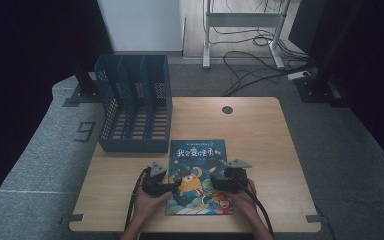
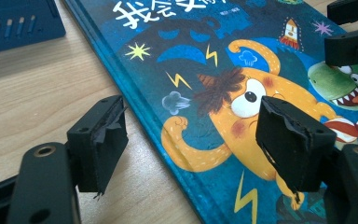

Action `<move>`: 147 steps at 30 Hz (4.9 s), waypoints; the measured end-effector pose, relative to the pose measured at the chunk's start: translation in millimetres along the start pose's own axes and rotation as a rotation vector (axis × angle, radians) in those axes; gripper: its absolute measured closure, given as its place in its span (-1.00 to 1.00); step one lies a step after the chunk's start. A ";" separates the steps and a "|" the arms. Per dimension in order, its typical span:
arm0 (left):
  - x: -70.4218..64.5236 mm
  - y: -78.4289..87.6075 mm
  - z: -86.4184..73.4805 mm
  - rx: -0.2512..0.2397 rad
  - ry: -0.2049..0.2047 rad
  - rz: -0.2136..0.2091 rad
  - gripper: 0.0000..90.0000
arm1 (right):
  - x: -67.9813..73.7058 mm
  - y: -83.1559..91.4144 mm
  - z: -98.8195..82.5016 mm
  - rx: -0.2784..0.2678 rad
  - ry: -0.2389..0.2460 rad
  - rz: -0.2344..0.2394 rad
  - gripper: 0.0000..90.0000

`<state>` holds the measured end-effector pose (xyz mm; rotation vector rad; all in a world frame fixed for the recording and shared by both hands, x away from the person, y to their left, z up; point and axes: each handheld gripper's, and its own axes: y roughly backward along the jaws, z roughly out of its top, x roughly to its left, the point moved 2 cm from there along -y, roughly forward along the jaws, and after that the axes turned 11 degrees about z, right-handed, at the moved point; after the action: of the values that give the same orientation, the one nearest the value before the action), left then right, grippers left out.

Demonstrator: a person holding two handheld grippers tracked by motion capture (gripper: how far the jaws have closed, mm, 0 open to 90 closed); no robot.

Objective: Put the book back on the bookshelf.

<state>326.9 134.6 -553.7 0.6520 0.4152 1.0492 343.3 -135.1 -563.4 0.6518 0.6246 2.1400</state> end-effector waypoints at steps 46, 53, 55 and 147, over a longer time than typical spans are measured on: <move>-12.4 -6.4 -3.6 0.040 -0.037 -0.008 -0.47 | -11.0 5.9 0.1 -0.018 -0.058 0.048 -0.45; -11.6 -6.3 -3.7 0.040 -0.036 -0.013 -0.47 | -14.5 13.5 3.5 -0.059 -0.112 0.105 -0.41; -11.6 -6.4 -3.7 0.039 -0.037 -0.013 -0.47 | -14.0 15.6 4.7 -0.069 -0.117 0.131 -0.28; -3.0 -5.9 -3.7 0.032 0.033 -0.061 -0.52 | -36.5 33.7 11.7 -0.179 -0.504 0.405 -0.39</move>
<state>327.2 131.0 -560.3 0.6473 0.4784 0.9980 352.4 -180.7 -542.4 1.2427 0.0237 2.2264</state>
